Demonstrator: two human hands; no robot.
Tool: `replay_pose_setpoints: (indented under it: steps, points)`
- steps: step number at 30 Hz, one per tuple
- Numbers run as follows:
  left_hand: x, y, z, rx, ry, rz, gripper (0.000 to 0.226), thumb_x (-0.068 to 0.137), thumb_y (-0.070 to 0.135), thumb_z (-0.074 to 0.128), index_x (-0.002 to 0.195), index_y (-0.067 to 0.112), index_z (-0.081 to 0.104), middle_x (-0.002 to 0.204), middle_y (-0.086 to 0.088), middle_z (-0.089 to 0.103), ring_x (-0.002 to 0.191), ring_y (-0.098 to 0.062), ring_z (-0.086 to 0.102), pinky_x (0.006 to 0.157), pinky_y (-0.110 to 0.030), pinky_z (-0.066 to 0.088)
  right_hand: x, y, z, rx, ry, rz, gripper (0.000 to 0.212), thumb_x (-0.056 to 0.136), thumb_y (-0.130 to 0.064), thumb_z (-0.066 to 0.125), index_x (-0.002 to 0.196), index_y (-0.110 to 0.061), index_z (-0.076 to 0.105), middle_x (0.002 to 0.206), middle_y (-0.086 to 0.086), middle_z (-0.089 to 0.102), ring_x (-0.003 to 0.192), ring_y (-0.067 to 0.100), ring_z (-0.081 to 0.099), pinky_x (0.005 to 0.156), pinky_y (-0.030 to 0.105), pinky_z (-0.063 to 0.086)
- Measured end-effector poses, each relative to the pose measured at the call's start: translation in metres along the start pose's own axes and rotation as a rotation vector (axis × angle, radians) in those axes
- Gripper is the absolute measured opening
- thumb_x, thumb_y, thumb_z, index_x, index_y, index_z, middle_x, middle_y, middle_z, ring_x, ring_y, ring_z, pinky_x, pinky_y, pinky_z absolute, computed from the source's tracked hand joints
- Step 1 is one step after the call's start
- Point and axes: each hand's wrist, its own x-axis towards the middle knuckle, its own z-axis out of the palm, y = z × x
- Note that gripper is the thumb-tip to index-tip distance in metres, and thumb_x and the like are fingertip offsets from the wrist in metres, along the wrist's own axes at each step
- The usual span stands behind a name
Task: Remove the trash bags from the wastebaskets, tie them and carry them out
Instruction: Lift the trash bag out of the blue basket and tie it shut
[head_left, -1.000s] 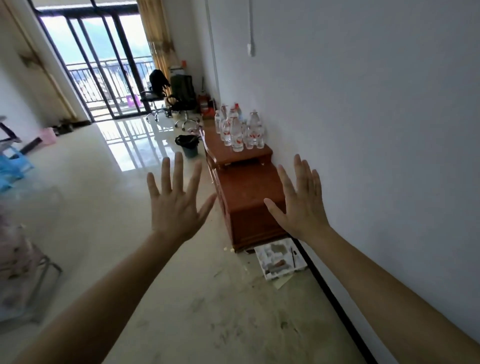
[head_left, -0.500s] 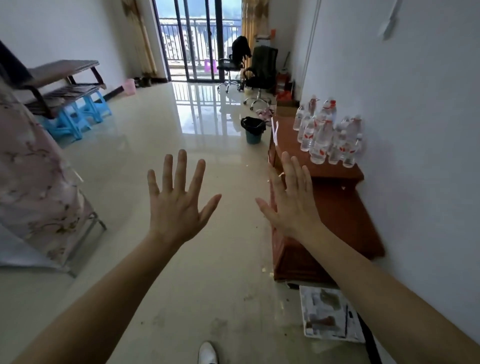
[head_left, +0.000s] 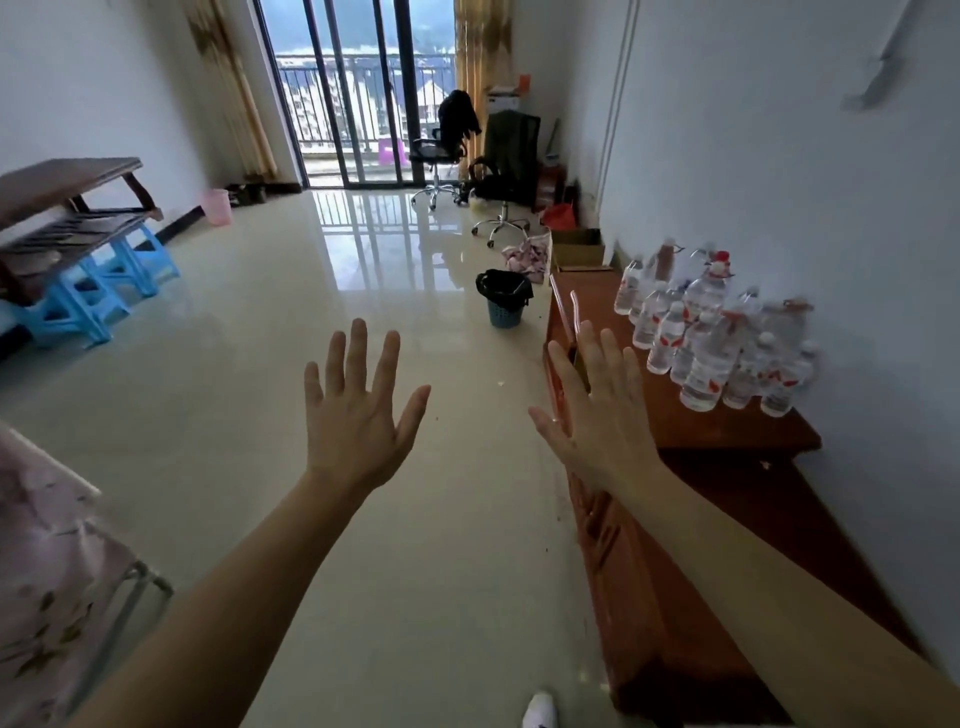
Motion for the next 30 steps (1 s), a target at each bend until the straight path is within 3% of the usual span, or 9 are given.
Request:
replay_pose_setpoints:
  steps: [9, 15, 21, 30]
  points:
    - [0.254, -0.051, 0.154, 0.038, -0.079, 0.034, 0.072, 0.098, 0.063, 0.014, 0.159, 0.024, 0.012, 0.166, -0.015, 0.001, 0.153, -0.035, 0.005, 0.118, -0.061, 0.021, 0.223, 0.042, 0.177, 0.106, -0.045, 0.086, 0.077, 0.098, -0.067, 0.026, 0.16, -0.024, 0.012, 0.168, 0.013, -0.006, 0.154, 0.033, -0.007, 0.124, 0.054, 0.0]
    - [0.416, -0.09, 0.199, 0.031, -0.062, 0.044, 0.071, 0.099, 0.061, 0.018, 0.159, 0.022, 0.015, 0.166, -0.015, 0.005, 0.152, -0.036, 0.01, 0.116, -0.06, 0.023, 0.39, 0.052, 0.245, 0.169, -0.081, 0.093, 0.076, 0.098, -0.069, 0.025, 0.159, -0.026, 0.013, 0.168, 0.012, -0.004, 0.154, 0.035, -0.003, 0.124, 0.054, 0.005]
    - [0.573, -0.159, 0.297, 0.01, -0.077, 0.027, 0.071, 0.1, 0.06, 0.019, 0.158, 0.019, 0.02, 0.165, -0.018, 0.012, 0.15, -0.038, 0.018, 0.113, -0.062, 0.03, 0.555, 0.071, 0.352, 0.142, -0.134, 0.109, 0.075, 0.098, -0.07, 0.022, 0.16, -0.028, 0.013, 0.168, 0.01, -0.006, 0.155, 0.034, -0.004, 0.123, 0.056, 0.011]
    - [0.832, -0.237, 0.434, 0.002, -0.173, 0.176, 0.069, 0.1, 0.058, 0.02, 0.155, 0.018, 0.029, 0.164, -0.019, 0.017, 0.148, -0.04, 0.024, 0.11, -0.061, 0.034, 0.788, 0.089, 0.487, 0.115, -0.155, 0.269, 0.078, 0.094, -0.073, 0.022, 0.159, -0.03, 0.014, 0.168, 0.009, -0.009, 0.154, 0.032, -0.006, 0.124, 0.054, 0.006]
